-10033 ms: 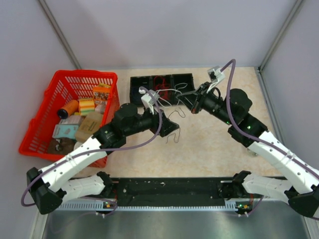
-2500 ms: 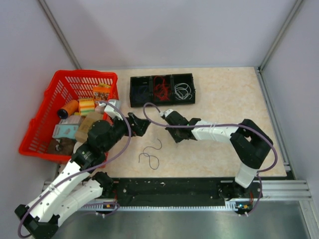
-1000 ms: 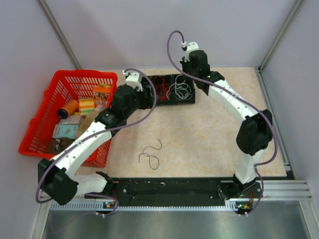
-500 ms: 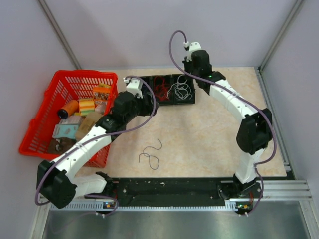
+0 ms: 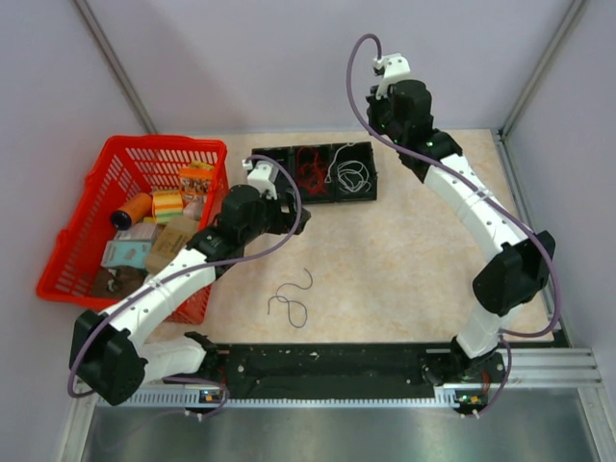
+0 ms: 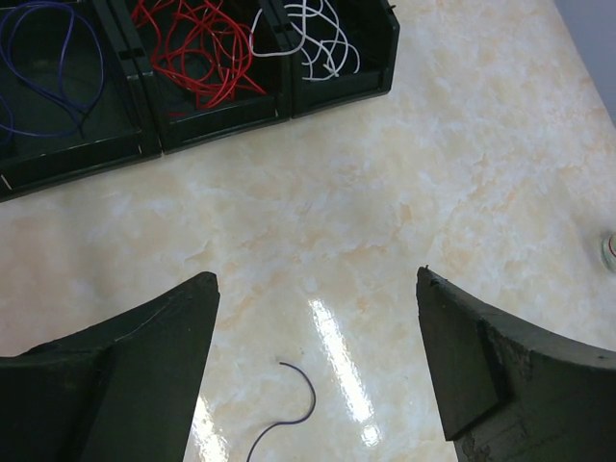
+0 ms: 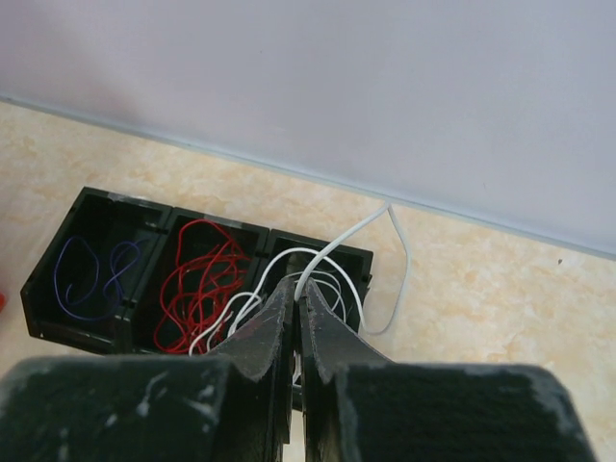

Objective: Untangle the cables

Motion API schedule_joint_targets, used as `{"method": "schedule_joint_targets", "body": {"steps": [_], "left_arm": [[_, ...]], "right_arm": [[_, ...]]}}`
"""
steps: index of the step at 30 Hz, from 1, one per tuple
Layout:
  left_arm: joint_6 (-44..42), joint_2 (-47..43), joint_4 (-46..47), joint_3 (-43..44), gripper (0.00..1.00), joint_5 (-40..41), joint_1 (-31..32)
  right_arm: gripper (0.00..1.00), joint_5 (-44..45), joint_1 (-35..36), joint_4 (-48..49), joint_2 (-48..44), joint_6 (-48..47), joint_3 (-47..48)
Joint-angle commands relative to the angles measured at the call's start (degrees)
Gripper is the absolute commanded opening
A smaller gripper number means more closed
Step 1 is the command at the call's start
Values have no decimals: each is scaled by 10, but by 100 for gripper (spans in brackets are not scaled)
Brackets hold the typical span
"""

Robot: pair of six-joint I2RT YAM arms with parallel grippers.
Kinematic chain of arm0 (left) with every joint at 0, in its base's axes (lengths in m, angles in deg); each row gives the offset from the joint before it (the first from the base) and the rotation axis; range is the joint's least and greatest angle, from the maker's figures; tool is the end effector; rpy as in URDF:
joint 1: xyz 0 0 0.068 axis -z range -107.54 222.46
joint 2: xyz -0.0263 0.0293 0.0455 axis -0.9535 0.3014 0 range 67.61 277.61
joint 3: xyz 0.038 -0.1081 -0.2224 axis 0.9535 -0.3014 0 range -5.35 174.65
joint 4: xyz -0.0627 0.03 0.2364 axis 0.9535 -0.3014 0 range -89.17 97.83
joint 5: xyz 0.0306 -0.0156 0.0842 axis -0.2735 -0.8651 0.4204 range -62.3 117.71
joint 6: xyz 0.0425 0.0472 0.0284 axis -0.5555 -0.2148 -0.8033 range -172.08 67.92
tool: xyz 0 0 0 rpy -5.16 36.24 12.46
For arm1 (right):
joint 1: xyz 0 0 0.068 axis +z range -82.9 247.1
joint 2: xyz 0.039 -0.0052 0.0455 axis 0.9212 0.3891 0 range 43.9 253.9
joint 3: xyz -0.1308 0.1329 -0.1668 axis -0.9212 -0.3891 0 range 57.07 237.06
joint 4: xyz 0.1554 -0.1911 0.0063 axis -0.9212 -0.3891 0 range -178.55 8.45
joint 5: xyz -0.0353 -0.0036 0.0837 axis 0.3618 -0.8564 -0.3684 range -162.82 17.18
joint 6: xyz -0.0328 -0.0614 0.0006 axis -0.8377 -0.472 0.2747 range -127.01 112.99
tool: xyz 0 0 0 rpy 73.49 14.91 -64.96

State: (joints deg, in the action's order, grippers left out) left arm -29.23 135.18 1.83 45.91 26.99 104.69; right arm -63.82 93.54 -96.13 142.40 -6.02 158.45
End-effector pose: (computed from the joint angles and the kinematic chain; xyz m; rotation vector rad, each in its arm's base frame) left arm 0.2412 -0.1529 0.2796 0.1731 2.0086 -0.6364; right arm 0.3695 0.1738 0.3965 -0.2798 1.7549 0.2068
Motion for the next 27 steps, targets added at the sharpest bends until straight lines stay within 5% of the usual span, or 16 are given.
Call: {"method": "schedule_joint_targets", "body": {"steps": [1,17,27], "left_arm": [[2,-24,31,-7,87,-9,-2],[4,-36,34,-58,89,-46,-1],[-1,-46,33,-63,89,-46,-1]], "right_arm": [[0,10,-9,4,-11,-6,25],[0,-72,-11,-10,-94,33,62],[0,-71,-26,-13,-25,22,108]]}}
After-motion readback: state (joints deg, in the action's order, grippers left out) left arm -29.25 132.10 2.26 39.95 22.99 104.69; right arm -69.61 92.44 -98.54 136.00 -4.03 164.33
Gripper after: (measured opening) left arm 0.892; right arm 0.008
